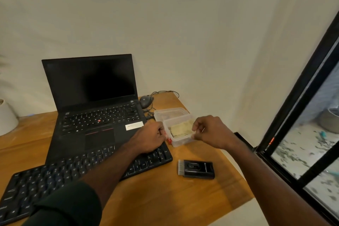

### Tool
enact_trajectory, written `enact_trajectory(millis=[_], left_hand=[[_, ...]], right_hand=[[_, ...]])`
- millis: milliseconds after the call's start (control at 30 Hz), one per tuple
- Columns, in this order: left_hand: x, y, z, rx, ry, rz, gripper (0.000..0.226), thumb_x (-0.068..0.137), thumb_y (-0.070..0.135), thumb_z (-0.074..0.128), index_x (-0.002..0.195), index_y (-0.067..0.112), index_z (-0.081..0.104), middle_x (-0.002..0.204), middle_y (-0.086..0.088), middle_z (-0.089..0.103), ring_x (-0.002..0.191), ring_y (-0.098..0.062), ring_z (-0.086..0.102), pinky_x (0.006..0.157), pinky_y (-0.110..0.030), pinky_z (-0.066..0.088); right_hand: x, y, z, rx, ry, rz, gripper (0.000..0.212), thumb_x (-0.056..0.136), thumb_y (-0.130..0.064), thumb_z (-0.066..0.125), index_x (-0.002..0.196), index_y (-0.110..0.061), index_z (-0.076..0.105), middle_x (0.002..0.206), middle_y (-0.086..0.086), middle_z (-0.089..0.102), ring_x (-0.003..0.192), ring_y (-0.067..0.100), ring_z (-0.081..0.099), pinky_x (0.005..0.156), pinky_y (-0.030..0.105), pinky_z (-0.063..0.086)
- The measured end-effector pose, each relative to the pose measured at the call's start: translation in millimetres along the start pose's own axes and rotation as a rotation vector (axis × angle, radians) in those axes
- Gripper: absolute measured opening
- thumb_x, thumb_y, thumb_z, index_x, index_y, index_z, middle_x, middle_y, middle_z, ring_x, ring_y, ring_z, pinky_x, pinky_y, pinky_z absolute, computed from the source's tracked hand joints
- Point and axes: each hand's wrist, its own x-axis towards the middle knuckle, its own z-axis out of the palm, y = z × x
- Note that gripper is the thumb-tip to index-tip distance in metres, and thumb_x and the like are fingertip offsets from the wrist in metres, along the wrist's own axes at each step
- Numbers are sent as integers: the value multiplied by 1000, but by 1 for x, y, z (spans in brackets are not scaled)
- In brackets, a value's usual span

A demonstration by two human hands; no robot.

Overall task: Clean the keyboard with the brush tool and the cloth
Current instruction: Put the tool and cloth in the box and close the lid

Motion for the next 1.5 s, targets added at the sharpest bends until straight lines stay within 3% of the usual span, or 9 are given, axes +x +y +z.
enact_trajectory(millis=[100,233,300,500,667,767,867,1167,1500], left_hand=[[-6,6,1,-3,2,12,8,88,18,66,82,19,61,76,4,63,69,-12,59,67,-44,56],[-14,17,-1,-21,-26,13,8,88,19,66,82,21,61,77,2,64,70,-14,61,66,-45,57],[-17,21,-3,-26,-24,16,8,88,19,66,82,21,61,77,2,64,69,-14,61,65,-48,56],[-27,26,-12,-14,-12,30,8,89,18,63,83,24,61,80,4,63,73,-14,61,68,-46,57],[-27,24,-34,29,26,46,10,90,17,59,83,25,60,80,4,64,76,-14,62,71,-44,56],[-25,28,-49,19,60,37,10,94,18,58,86,24,60,82,4,64,76,-12,61,69,-36,54],[-25,33,-58,-9,88,33,10,96,21,57,87,25,60,83,3,64,78,-14,61,70,-35,53],[-23,41,-71,-1,76,53,5,97,17,57,94,21,59,88,4,61,80,-8,58,67,-24,44],[-24,43,-76,32,79,84,7,96,15,56,94,21,60,90,2,62,84,-12,60,72,-30,52]], right_hand=[[-21,5,8,-16,-193,2,23,81,-28,81,99,-27,68,98,-7,68,94,11,65,88,28,56],[-43,3,19,-99,-506,53,50,83,-37,80,128,-23,62,124,-5,62,113,12,59,97,29,50],[-50,1,26,-212,-544,41,60,84,-37,79,137,-23,56,131,-4,58,119,15,55,101,30,47],[-61,3,45,-227,-323,24,55,83,-47,77,129,-30,52,117,-7,50,107,13,51,90,27,45],[-68,-25,35,679,-51,71,45,90,-32,74,127,-35,49,113,0,68,89,28,74,55,32,57],[-59,-50,21,969,41,48,43,89,-33,74,128,-27,55,111,7,71,88,30,74,56,36,56],[-52,-73,14,1169,36,57,34,99,-42,56,124,-20,59,99,11,71,83,30,70,49,32,55],[-47,-97,10,1191,46,-8,36,103,-39,49,124,-11,56,92,16,67,74,31,67,43,28,47],[-50,-97,10,1216,-35,-16,25,106,-23,46,129,-16,54,98,12,72,79,30,69,43,29,49]])
